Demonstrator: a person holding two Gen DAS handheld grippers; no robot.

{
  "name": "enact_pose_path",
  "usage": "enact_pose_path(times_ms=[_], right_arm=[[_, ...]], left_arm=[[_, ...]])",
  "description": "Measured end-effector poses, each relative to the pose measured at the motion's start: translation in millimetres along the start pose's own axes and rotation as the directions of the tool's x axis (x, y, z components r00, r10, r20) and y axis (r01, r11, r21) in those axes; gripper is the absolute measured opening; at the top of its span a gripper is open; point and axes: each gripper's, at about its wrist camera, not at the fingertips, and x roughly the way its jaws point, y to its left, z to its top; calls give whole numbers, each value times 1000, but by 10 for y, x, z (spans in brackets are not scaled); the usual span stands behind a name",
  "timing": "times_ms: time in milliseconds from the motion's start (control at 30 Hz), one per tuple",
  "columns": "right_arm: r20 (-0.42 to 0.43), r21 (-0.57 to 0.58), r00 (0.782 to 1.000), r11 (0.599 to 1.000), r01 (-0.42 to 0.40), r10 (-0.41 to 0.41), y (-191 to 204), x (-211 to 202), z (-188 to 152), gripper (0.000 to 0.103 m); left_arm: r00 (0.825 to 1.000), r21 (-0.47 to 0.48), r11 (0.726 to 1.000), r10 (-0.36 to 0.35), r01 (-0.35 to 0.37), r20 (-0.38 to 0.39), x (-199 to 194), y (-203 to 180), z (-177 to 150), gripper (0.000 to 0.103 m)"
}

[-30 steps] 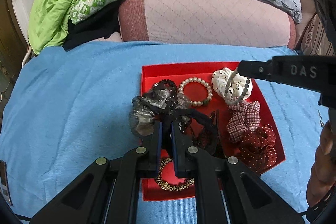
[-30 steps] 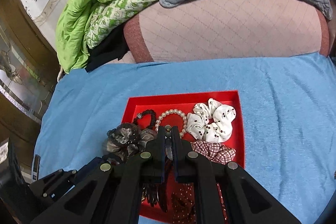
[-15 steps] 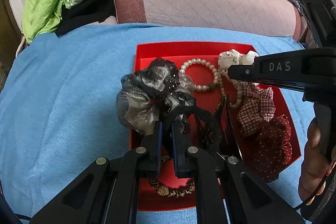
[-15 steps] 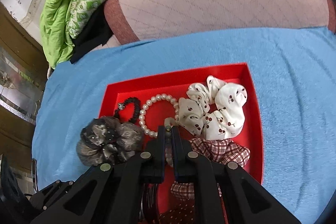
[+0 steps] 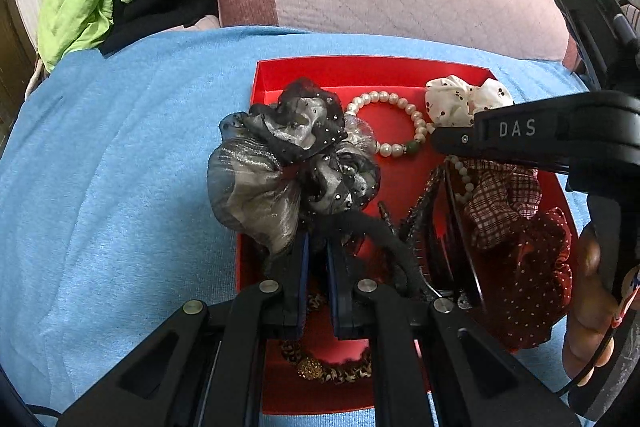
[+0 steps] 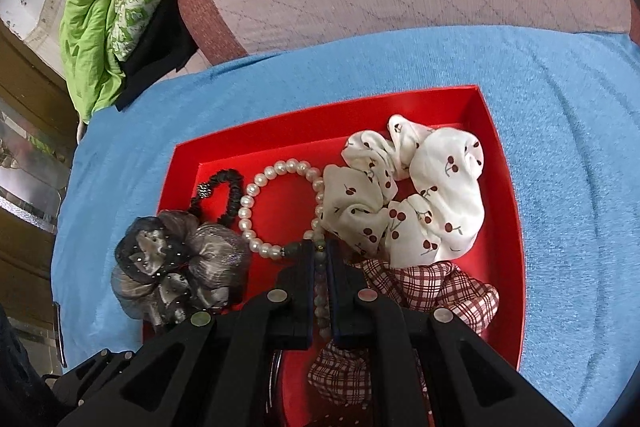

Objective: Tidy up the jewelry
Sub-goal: 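Open both tools to release the black hair tie and pearl necklace in the tray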

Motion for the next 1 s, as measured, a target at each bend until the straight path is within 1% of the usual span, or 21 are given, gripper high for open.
enact_pose_path(times_ms=[233, 300, 433, 467, 500, 533, 567, 600, 733, 800, 833, 867, 900, 933, 1000], right_arm=[[-12, 6, 1000, 1000, 0, 0, -32, 68, 6, 7], [-14, 4, 1000, 1000, -1, 1, -31, 71, 0, 7], [-14, 12, 1000, 1000, -9, 9, -44, 72, -11, 7], [-14, 17, 1000, 1000, -12, 12, -53, 69, -13, 7], [-14, 18, 1000, 1000, -13, 13, -57, 65, -16, 7], [-11, 17, 1000, 1000, -12, 12, -59, 54, -17, 7], [-10, 17, 1000, 1000, -12, 12, -58, 46, -19, 7], [-8, 17, 1000, 1000, -13, 13, -56, 36, -17, 7], [-5, 13, 1000, 1000, -20, 20, -46, -6, -12, 8], [-2, 11, 1000, 1000, -22, 22, -41, -29, -11, 13], [0, 13, 1000, 1000, -26, 26, -38, -44, -11, 21], [3, 14, 1000, 999, -30, 30, -32, -63, -12, 31], [12, 12, 999, 999, -30, 30, -22, -98, -14, 35], [19, 10, 999, 1000, -28, 28, -14, -122, -16, 38], [32, 1, 999, 1000, -26, 26, 16, -184, -13, 38]], left_arm=[[1000, 6, 1000, 1, -1, 2, 9, -19, -1, 9], [1000, 8, 1000, -11, 11, 1, 2, -22, 2, 18], [1000, 12, 1000, -17, 17, 5, -38, -48, -6, 21], [1000, 14, 1000, -15, 15, 7, -52, -56, -5, 25], [1000, 15, 1000, -14, 14, 10, -64, -61, -7, 32], [1000, 14, 1000, -16, 16, 13, -80, -64, -6, 35], [1000, 11, 1000, -20, 20, 16, -100, -62, -5, 42], [1000, 7, 1000, -23, 23, 19, -118, -63, -2, 45], [999, 10, 1000, -21, 21, 32, -199, -83, 3, 45], [999, 15, 1000, -16, 16, 38, -246, -100, 3, 46], [999, 17, 1000, -13, 12, 44, -275, -110, -5, 46], [999, 18, 1000, -10, 9, 50, -313, -113, -10, 48], [999, 18, 1000, -9, 8, 53, -333, -108, -12, 50], [998, 17, 1000, -9, 8, 55, -359, -102, -13, 52], [998, 13, 1000, -10, 9, 61, -420, -93, -24, 55]])
